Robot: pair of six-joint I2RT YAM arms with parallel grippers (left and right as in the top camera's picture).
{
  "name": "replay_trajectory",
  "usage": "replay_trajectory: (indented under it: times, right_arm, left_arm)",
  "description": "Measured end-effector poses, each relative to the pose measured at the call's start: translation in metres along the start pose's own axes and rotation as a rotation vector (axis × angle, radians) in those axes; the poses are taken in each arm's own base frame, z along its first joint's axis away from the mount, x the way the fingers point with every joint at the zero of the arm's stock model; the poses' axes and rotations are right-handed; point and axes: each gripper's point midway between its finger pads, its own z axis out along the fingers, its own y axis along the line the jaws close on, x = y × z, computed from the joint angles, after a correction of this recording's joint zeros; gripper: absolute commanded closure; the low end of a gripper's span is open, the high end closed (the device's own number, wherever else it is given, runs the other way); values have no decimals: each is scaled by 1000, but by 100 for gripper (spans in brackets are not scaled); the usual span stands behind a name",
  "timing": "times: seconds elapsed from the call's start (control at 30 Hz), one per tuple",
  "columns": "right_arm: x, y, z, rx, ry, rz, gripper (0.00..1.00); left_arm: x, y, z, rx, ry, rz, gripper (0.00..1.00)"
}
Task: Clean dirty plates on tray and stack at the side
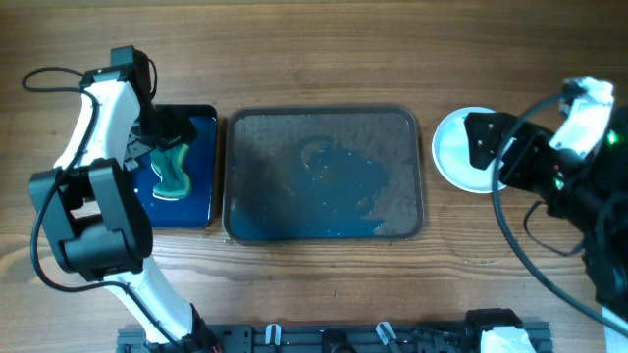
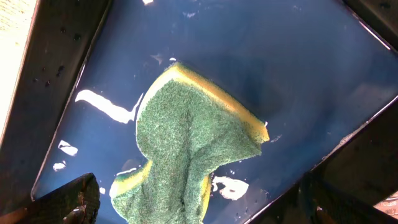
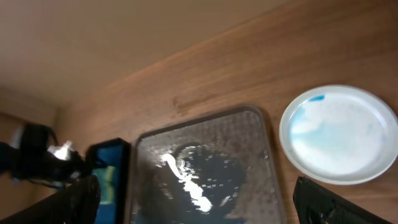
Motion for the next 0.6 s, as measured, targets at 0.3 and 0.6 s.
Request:
replay_trajectory:
  times: [0.3,0.6]
  right_arm:
    - [-40,-20,6,94,-237,28,0]
    - [30,-45,24,-132,-652,-264,0]
  left_arm:
    - [0,0,0,0,0,0,0]
    - [-1,-1,-1,5,-2,-7,0]
